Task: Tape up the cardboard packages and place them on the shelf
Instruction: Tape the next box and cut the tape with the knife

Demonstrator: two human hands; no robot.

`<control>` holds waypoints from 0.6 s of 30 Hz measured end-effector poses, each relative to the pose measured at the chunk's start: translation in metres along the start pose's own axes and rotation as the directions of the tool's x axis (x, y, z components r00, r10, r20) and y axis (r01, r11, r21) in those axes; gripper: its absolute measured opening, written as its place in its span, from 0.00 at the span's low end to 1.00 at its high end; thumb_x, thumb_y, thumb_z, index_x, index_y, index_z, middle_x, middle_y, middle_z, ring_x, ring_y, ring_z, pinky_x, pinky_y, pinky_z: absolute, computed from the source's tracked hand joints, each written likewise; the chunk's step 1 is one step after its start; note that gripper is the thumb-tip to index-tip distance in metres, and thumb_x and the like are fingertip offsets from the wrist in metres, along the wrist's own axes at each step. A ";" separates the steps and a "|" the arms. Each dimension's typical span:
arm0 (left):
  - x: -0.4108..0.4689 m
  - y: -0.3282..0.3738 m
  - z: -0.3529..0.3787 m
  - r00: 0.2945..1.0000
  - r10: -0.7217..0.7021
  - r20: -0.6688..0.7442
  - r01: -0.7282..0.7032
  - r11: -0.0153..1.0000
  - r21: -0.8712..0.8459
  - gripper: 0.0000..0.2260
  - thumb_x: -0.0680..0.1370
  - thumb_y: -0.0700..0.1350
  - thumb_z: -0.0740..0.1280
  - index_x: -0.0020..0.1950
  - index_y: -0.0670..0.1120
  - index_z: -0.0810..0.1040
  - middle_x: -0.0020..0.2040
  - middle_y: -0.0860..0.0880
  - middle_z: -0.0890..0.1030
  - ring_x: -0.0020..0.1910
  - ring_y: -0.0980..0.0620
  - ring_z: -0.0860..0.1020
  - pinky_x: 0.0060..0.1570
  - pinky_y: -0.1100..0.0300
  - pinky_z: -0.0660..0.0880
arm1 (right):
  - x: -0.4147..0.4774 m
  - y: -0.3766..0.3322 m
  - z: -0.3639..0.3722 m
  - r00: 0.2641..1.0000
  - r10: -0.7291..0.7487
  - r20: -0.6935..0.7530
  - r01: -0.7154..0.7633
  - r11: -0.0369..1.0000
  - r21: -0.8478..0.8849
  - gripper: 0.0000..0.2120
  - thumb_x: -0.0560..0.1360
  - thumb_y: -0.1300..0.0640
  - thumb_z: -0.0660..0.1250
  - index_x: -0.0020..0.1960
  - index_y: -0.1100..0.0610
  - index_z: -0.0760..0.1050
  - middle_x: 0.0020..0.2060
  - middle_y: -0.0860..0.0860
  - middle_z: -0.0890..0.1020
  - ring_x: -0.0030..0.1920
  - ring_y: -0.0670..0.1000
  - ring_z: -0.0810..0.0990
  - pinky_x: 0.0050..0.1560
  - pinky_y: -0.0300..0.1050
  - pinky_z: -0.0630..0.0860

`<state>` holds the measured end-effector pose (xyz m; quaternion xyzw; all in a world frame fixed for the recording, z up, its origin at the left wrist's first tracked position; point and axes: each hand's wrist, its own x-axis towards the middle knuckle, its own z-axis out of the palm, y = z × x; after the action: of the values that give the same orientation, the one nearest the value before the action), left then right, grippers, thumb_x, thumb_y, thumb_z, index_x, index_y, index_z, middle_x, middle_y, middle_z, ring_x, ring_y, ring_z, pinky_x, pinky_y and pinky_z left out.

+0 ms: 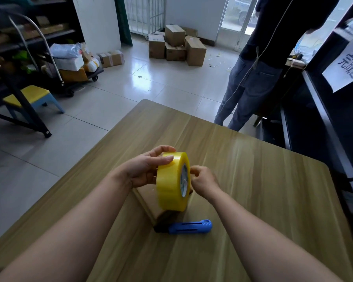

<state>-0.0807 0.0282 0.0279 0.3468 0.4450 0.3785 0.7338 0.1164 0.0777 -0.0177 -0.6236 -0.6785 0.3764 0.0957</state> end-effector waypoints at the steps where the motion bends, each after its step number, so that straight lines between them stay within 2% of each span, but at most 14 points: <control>1: 0.001 0.001 0.005 0.999 0.004 -0.043 -0.004 1.000 -0.001 0.22 0.65 0.50 0.77 0.57 0.54 0.77 0.53 0.45 0.77 0.45 0.47 0.79 0.37 0.54 0.79 | 0.002 -0.002 0.000 0.994 -0.002 -0.105 0.007 0.999 0.047 0.15 0.77 0.61 0.60 0.58 0.51 0.80 0.53 0.50 0.84 0.54 0.52 0.81 0.54 0.49 0.78; 2: 0.002 0.002 0.009 0.996 0.007 -0.091 -0.008 1.000 -0.008 0.19 0.68 0.49 0.75 0.57 0.54 0.76 0.51 0.45 0.77 0.42 0.48 0.79 0.35 0.56 0.78 | 0.000 -0.007 -0.003 0.977 -0.005 -0.212 0.029 0.994 0.110 0.13 0.78 0.60 0.60 0.58 0.52 0.79 0.53 0.50 0.83 0.54 0.53 0.81 0.55 0.48 0.77; 4: 0.006 0.002 0.015 0.981 0.020 -0.194 -0.027 0.999 -0.032 0.17 0.70 0.47 0.74 0.57 0.54 0.75 0.48 0.46 0.77 0.40 0.48 0.78 0.33 0.56 0.78 | -0.005 -0.017 -0.009 0.936 -0.018 -0.353 0.113 0.961 0.251 0.09 0.80 0.52 0.61 0.48 0.53 0.78 0.45 0.51 0.83 0.49 0.54 0.81 0.50 0.48 0.76; 5: 0.009 0.001 0.018 0.969 0.036 -0.244 -0.049 0.998 -0.048 0.17 0.69 0.48 0.73 0.56 0.54 0.75 0.48 0.46 0.77 0.39 0.48 0.78 0.34 0.56 0.78 | -0.007 -0.023 -0.012 0.934 -0.029 -0.356 0.152 0.935 0.320 0.15 0.79 0.45 0.61 0.43 0.54 0.78 0.40 0.51 0.83 0.45 0.54 0.81 0.48 0.49 0.76; 7: 0.015 0.000 0.021 0.940 0.071 -0.334 -0.101 0.992 -0.073 0.17 0.70 0.49 0.72 0.57 0.53 0.74 0.48 0.45 0.77 0.39 0.46 0.77 0.37 0.54 0.77 | -0.013 -0.033 -0.016 0.973 -0.088 -0.215 0.176 0.882 0.436 0.28 0.75 0.31 0.59 0.36 0.55 0.77 0.35 0.52 0.82 0.40 0.52 0.80 0.46 0.49 0.76; 9: 0.019 -0.001 0.026 0.911 0.105 -0.400 -0.150 0.985 -0.082 0.17 0.74 0.47 0.70 0.61 0.52 0.72 0.49 0.44 0.77 0.41 0.45 0.77 0.39 0.53 0.77 | -0.016 -0.041 -0.016 0.986 -0.160 -0.044 0.161 0.865 0.476 0.35 0.67 0.23 0.58 0.40 0.56 0.78 0.38 0.54 0.82 0.42 0.51 0.80 0.46 0.50 0.76; 11: 0.021 -0.001 0.029 0.893 0.143 -0.427 -0.191 0.979 -0.072 0.17 0.75 0.45 0.70 0.62 0.53 0.71 0.51 0.43 0.77 0.44 0.45 0.78 0.42 0.52 0.77 | -0.019 -0.044 -0.017 0.979 -0.202 0.023 0.174 0.890 0.421 0.32 0.67 0.27 0.65 0.50 0.56 0.78 0.45 0.54 0.82 0.48 0.52 0.81 0.48 0.51 0.78; 13: 0.021 0.001 0.030 0.896 0.162 -0.414 -0.199 0.979 -0.048 0.17 0.76 0.44 0.70 0.63 0.54 0.71 0.51 0.43 0.77 0.44 0.45 0.77 0.45 0.50 0.76 | -0.018 -0.044 -0.018 0.974 -0.224 -0.032 0.218 0.895 0.389 0.23 0.71 0.37 0.72 0.53 0.56 0.77 0.47 0.53 0.82 0.49 0.53 0.81 0.48 0.50 0.79; 15: 0.021 0.007 0.031 0.902 0.153 -0.404 -0.170 0.985 -0.005 0.14 0.78 0.48 0.67 0.62 0.54 0.72 0.50 0.45 0.77 0.45 0.47 0.76 0.46 0.50 0.75 | -0.020 -0.044 -0.019 0.972 -0.220 -0.085 0.235 0.880 0.413 0.20 0.72 0.43 0.73 0.54 0.56 0.77 0.47 0.52 0.82 0.48 0.51 0.80 0.48 0.48 0.79; 16: 0.022 0.011 0.029 0.886 0.153 -0.437 -0.145 0.988 0.052 0.12 0.79 0.50 0.66 0.62 0.53 0.73 0.50 0.47 0.77 0.46 0.48 0.75 0.47 0.51 0.74 | -0.020 -0.044 -0.020 0.971 -0.217 -0.104 0.241 0.874 0.421 0.19 0.72 0.44 0.74 0.55 0.56 0.77 0.47 0.51 0.82 0.48 0.50 0.80 0.49 0.48 0.79; 18: 0.028 0.017 0.024 0.811 0.194 -0.552 -0.108 0.977 0.184 0.10 0.80 0.53 0.63 0.59 0.51 0.77 0.49 0.52 0.76 0.46 0.52 0.72 0.47 0.53 0.70 | -0.017 -0.040 -0.023 0.968 -0.221 -0.123 0.252 0.879 0.404 0.20 0.71 0.45 0.75 0.57 0.55 0.76 0.50 0.51 0.81 0.50 0.50 0.80 0.52 0.50 0.81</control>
<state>-0.0543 0.0563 0.0401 0.3048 0.6397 0.4886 0.5090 0.1023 0.0729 0.0294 -0.5146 -0.6494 0.4748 0.2966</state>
